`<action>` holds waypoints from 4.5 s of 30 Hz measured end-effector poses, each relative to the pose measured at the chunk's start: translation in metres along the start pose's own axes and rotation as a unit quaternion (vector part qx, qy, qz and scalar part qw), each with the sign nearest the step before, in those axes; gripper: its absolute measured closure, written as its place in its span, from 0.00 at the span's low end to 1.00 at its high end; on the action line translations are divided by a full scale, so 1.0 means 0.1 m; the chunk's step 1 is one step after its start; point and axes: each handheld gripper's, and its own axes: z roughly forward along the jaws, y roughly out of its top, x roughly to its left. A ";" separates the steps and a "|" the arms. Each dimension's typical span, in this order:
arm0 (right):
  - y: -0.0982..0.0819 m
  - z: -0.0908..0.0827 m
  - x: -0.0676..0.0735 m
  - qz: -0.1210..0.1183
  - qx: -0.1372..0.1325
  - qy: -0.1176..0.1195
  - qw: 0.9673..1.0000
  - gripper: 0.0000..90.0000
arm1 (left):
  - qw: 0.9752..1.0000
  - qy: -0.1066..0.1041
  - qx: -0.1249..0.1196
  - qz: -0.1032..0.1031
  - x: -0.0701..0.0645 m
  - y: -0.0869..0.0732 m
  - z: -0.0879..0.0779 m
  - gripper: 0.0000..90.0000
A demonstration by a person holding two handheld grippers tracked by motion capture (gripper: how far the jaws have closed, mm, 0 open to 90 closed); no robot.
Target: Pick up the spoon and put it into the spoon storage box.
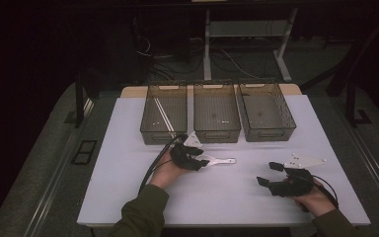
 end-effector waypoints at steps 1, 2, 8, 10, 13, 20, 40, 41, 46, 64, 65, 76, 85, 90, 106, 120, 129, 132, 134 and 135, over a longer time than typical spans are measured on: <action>0.00 0.00 0.00 0.000 0.000 -0.001 1.000 0.28 | 1.000 -0.001 0.000 0.001 -0.01 0.00 0.00 0.61; 0.00 0.00 0.00 0.000 0.000 -0.001 1.000 0.28 | 1.000 -0.003 0.000 0.001 -0.01 0.00 0.00 0.62; 0.00 -0.01 -0.01 0.003 -0.001 -0.004 1.000 0.28 | 1.000 -0.015 0.004 0.007 -0.03 0.00 -0.01 0.71; 0.00 -0.01 -0.01 0.003 -0.002 -0.005 1.000 0.28 | 1.000 -0.015 0.001 0.003 -0.05 0.00 0.00 0.72; 0.00 -0.01 -0.01 0.002 -0.001 -0.005 1.000 0.28 | 1.000 -0.017 0.002 0.011 -0.06 0.00 -0.01 0.75; 0.00 -0.01 -0.01 0.003 -0.001 -0.007 1.000 0.28 | 0.999 -0.011 0.002 0.032 -0.12 0.02 -0.06 0.88; 0.01 -0.02 0.00 -0.001 -0.006 -0.009 1.000 0.28 | 1.000 -0.003 -0.007 0.026 -0.14 0.13 -0.21 0.89; 0.02 -0.03 0.00 0.001 -0.007 -0.009 1.000 0.28 | 1.000 -0.003 -0.014 0.024 -0.14 0.15 -0.23 0.89; 0.02 -0.03 0.00 0.002 -0.010 -0.011 1.000 0.28 | 1.000 0.003 -0.019 0.025 -0.11 0.24 -0.29 0.89; 0.01 -0.04 -0.02 0.009 -0.014 -0.010 1.000 0.28 | 0.996 0.034 -0.059 0.057 0.21 0.83 -0.52 0.89; 0.01 -0.04 -0.02 0.008 -0.014 -0.011 1.000 0.28 | 0.996 0.036 -0.060 0.055 0.23 0.86 -0.51 0.89; 0.01 -0.05 -0.02 0.012 -0.015 -0.008 1.000 0.28 | 0.996 0.049 -0.044 0.059 0.51 1.01 -0.40 0.89; 0.02 -0.03 0.00 0.008 -0.015 -0.024 1.000 0.20 | 0.997 0.050 -0.028 0.053 0.62 0.99 -0.27 0.89; 0.02 -0.03 -0.03 0.019 -0.006 -0.020 1.000 0.16 | 0.997 0.056 -0.018 0.049 0.66 0.95 -0.19 0.89; 0.02 -0.05 -0.07 0.027 -0.012 -0.028 0.999 0.16 | 0.998 0.055 -0.027 0.035 0.66 0.94 -0.16 0.76; 0.02 -0.05 -0.07 0.023 -0.014 -0.025 0.999 0.16 | 0.998 0.011 -0.068 0.001 0.56 0.98 -0.44 0.50; 0.01 -0.04 -0.06 0.016 -0.010 -0.024 1.000 0.16 | 0.996 -0.001 -0.084 -0.007 0.39 0.93 -0.67 0.41; 0.01 -0.03 -0.07 0.017 -0.009 -0.025 0.999 0.16 | 0.996 -0.004 -0.085 -0.008 0.33 0.88 -0.72 0.38; 0.01 -0.03 -0.07 0.019 -0.008 -0.026 0.999 0.16 | 0.996 -0.005 -0.087 -0.006 0.27 0.84 -0.74 0.36; 0.01 -0.03 -0.07 0.019 -0.008 -0.027 0.999 0.16 | 0.996 -0.004 -0.087 -0.003 0.25 0.81 -0.75 0.34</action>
